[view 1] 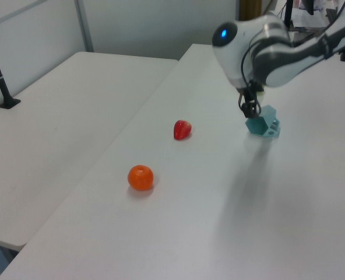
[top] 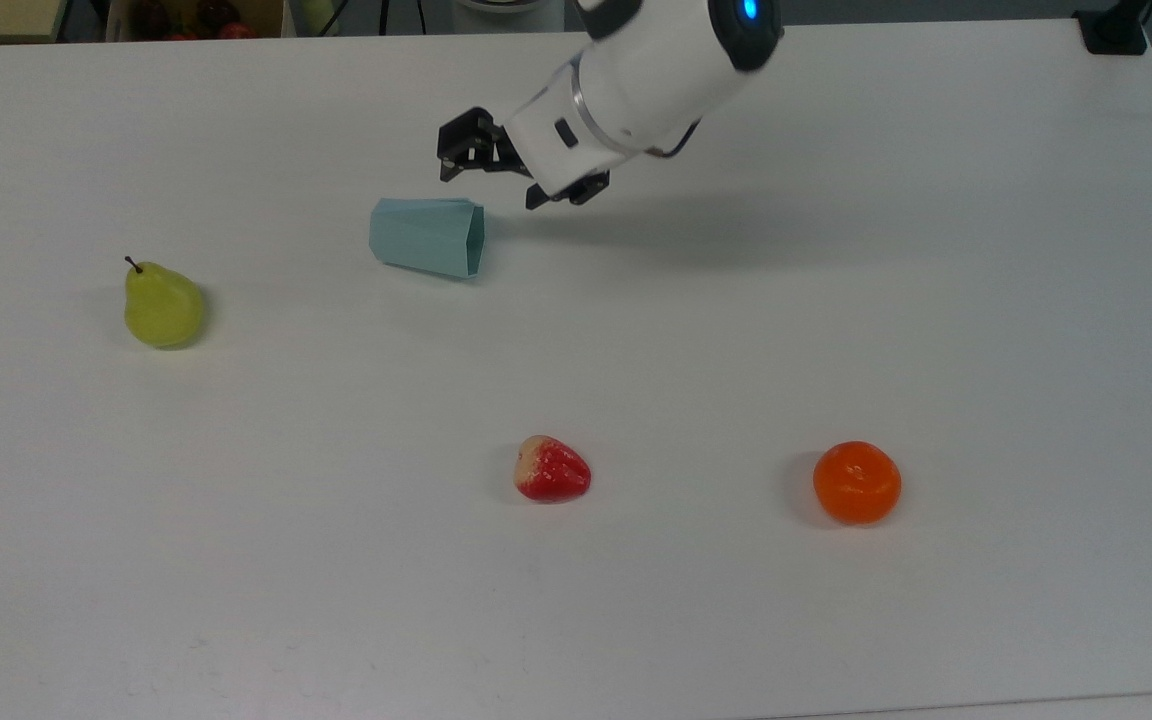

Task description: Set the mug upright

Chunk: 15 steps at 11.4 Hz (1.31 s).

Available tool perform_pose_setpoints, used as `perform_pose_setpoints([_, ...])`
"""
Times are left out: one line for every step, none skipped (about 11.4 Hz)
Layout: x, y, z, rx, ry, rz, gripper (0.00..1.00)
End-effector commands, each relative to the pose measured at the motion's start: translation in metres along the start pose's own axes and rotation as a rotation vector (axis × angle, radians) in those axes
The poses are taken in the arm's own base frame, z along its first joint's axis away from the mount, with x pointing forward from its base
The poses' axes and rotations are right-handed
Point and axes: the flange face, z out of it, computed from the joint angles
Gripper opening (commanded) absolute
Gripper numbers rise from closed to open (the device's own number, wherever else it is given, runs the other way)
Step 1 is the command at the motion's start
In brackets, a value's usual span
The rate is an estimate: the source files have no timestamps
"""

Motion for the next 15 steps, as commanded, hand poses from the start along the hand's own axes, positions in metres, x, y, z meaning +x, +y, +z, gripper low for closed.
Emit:
perform_pose_setpoints([0.01, -0.03, 0.035, -0.114, -0.045, 0.013, 1.0])
perform_pose_setpoints([0.011, -0.032, 0.044, -0.125, -0.062, 0.009, 1.0])
perform_pose_setpoints([0.013, -0.031, 0.049, -0.142, -0.064, 0.007, 1.0])
perform_pose_setpoints([0.015, -0.029, 0.057, -0.169, -0.066, 0.003, 1.0])
perform_pose_setpoints([0.015, -0.028, 0.066, -0.183, -0.079, -0.001, 0.92])
perform_pose_setpoints([0.014, -0.022, 0.072, -0.193, -0.103, 0.006, 0.77])
perform_pose_setpoints([0.014, -0.02, 0.073, -0.193, -0.11, 0.007, 0.57])
perform_pose_setpoints([0.014, -0.019, 0.072, -0.194, -0.112, 0.007, 0.43])
perform_pose_setpoints([0.012, -0.017, 0.073, -0.204, -0.128, 0.005, 0.31])
perform_pose_setpoints([0.011, -0.015, 0.072, -0.207, -0.134, 0.006, 0.18])
perform_pose_setpoints([0.011, -0.013, 0.072, -0.206, -0.133, 0.01, 0.07])
perform_pose_setpoints([0.011, -0.009, 0.069, -0.205, -0.132, 0.014, 0.05])
perform_pose_setpoints([0.009, -0.001, 0.066, -0.2, -0.137, 0.015, 0.04])
perform_pose_setpoints([0.008, 0.009, 0.056, -0.193, -0.133, 0.005, 0.04])
perform_pose_setpoints([0.006, 0.024, 0.049, -0.176, -0.137, 0.002, 0.02])
